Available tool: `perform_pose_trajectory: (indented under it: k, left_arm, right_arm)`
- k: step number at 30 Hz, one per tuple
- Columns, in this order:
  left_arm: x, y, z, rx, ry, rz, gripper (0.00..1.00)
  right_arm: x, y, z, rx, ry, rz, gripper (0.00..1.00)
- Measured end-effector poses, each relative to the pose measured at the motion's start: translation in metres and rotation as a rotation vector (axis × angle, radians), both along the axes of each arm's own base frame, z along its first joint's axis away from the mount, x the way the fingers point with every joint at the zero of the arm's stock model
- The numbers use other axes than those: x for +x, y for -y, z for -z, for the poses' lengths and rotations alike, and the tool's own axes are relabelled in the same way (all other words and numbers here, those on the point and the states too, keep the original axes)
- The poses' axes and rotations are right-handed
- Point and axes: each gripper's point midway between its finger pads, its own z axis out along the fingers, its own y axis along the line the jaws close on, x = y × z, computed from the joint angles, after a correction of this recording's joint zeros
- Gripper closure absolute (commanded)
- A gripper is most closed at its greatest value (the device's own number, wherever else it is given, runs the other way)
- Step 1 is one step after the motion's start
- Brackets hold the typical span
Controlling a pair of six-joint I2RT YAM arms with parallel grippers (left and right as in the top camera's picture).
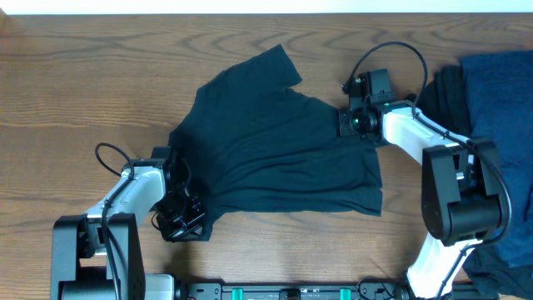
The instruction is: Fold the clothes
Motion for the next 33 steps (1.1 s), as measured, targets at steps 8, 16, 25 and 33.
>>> perform_pose_trajectory:
  k: [8, 16, 25, 33]
  left_arm:
    - [0.000, 0.000, 0.000, 0.000, -0.001, 0.000, 0.95]
    - [0.000, 0.000, 0.000, 0.000, -0.001, 0.000, 0.94]
    - [0.000, 0.000, 0.000, 0.000, -0.001, 0.000, 0.94]
    - [0.000, 0.000, 0.000, 0.000, 0.000, 0.000, 0.94]
  right_arm:
    - [0.070, -0.025, 0.001, 0.083, 0.267, 0.005, 0.99]
    - [0.103, -0.055, -0.002, 0.130, 0.483, -0.026, 0.99]
    - [0.092, -0.044, -0.024, 0.102, 0.430, -0.003, 0.72]
    - [0.065, 0.012, -0.158, 0.083, 0.491, 0.090, 0.68]
